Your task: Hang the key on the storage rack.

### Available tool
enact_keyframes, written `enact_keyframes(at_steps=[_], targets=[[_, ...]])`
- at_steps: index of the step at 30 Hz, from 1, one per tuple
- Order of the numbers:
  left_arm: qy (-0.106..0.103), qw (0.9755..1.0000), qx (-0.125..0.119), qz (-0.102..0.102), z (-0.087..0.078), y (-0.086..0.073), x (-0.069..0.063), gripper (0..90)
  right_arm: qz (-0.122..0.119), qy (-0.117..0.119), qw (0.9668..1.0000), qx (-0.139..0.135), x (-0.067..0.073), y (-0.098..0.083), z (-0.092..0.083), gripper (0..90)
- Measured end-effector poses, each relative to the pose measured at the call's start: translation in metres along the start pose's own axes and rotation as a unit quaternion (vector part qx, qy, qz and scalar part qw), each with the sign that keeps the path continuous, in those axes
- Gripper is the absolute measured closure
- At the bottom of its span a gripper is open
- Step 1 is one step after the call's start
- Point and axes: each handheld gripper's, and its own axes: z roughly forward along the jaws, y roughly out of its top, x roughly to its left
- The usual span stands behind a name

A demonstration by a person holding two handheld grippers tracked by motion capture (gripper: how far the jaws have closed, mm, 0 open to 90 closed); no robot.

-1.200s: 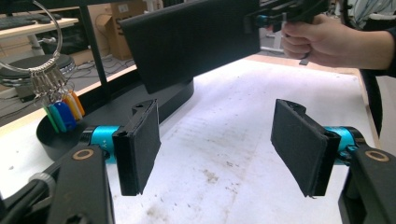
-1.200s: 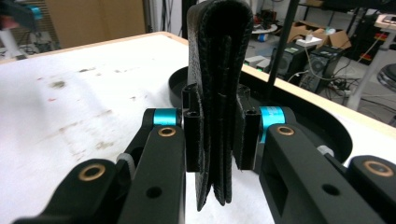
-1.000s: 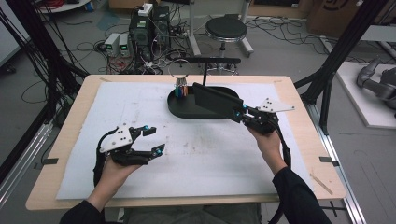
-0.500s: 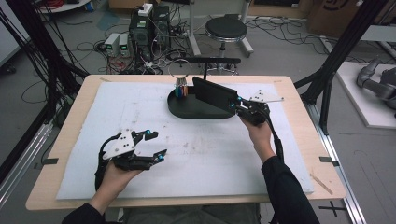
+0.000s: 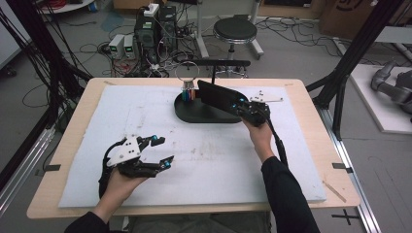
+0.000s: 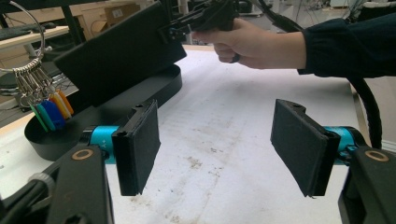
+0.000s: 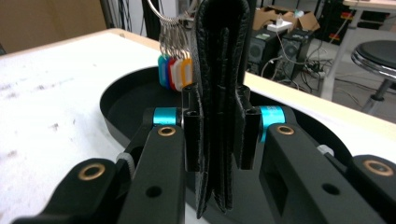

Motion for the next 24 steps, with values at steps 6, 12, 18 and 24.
enact_keyframes(at_steps=[6,12,18,24], targets=[[0.001,1.0000,-0.003,0.000,-0.003,0.000,-0.001,32.6,0.002,-0.005,1.0000,0.002,0.002,-0.002,0.012,78.0],[0.001,1.0000,-0.002,0.000,-0.004,0.000,0.000,32.6,0.010,-0.009,0.9999,0.001,-0.004,-0.008,0.018,78.0],[-0.004,1.0000,0.002,0.002,-0.001,-0.001,-0.001,32.6,0.012,-0.005,0.9999,0.009,-0.009,-0.005,0.020,77.8],[-0.008,1.0000,0.003,0.004,-0.001,-0.001,-0.002,32.6,0.021,0.006,0.9994,0.028,-0.010,-0.001,0.024,77.5]])
